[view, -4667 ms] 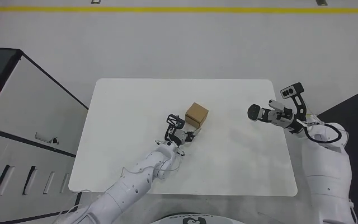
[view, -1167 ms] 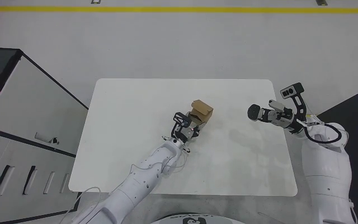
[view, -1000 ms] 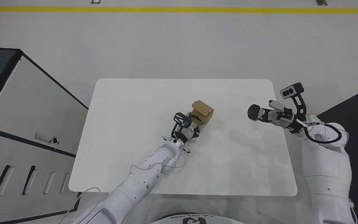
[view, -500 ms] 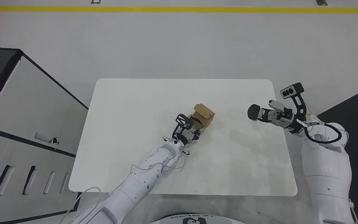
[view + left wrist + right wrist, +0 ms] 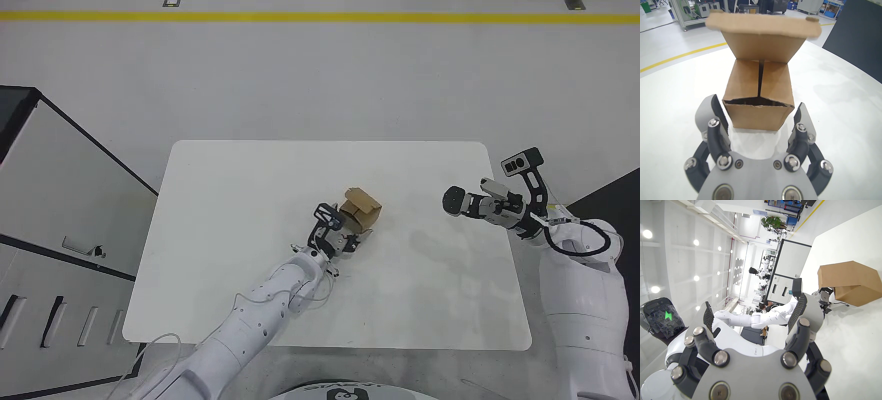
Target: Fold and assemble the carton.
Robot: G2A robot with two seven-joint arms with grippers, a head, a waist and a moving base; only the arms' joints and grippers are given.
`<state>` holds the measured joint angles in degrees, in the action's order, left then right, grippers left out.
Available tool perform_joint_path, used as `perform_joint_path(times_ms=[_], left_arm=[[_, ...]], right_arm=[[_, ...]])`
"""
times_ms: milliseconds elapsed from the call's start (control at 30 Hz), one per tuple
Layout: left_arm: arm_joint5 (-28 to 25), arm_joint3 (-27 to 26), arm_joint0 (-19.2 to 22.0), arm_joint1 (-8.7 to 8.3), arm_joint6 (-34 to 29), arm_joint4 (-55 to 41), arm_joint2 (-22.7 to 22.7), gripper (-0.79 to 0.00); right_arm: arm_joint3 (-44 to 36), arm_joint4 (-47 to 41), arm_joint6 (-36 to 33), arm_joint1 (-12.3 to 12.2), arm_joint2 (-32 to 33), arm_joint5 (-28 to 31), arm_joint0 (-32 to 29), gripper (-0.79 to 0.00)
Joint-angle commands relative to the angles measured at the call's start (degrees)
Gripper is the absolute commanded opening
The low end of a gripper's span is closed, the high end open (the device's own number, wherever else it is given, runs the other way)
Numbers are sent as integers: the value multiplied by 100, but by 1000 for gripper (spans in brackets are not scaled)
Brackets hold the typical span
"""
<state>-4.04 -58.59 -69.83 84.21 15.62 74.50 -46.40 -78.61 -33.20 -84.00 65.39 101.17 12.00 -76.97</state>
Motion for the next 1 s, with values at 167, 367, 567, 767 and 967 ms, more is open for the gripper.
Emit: perform_joint_path(times_ms=[167, 367, 567, 767, 967], left_arm=[[-13, 13, -27, 0, 55, -1, -70, 0], [-2, -14, -92, -9, 94, -4, -141, 0], [24, -49, -144, -12, 100, 18, -188, 0], [33, -95, -202, -24, 118, 24, -260, 0], [35, -157, -237, -44, 74, 74, -339, 0]], right_arm=[[0, 0, 0, 0, 0, 0, 0, 0], [-481, 588, -101, -53, -427, -382, 289, 0], [-179, 1538, -29, -76, -1159, -554, 1054, 0], [105, 2526, 158, -73, -1803, 205, 1782, -58], [87, 2550, 138, -90, -1877, 738, 1861, 0]])
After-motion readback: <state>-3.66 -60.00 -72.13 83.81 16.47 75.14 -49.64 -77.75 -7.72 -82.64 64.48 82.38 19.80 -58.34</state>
